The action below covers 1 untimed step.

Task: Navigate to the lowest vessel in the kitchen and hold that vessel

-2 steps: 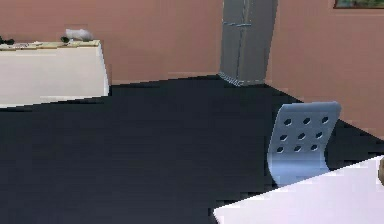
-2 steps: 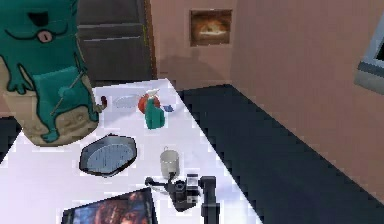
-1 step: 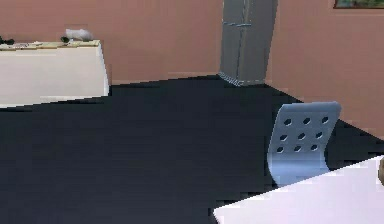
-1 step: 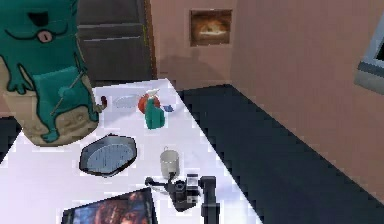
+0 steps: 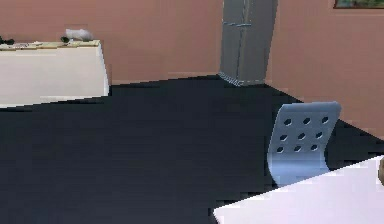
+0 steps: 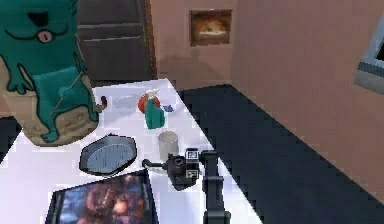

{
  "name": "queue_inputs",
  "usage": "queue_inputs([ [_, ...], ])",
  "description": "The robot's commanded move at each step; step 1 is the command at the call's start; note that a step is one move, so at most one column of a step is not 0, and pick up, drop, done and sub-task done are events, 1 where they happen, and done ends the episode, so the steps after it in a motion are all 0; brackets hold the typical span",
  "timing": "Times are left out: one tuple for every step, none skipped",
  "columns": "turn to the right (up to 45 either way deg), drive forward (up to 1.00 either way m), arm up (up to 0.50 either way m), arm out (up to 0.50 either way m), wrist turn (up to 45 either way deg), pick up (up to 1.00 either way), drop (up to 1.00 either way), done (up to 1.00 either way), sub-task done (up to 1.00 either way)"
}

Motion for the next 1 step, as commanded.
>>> queue_inputs([
  [0.0, 0.0, 0.0, 0.0, 0.0, 0.0, 0.0, 1.0, 0.0],
])
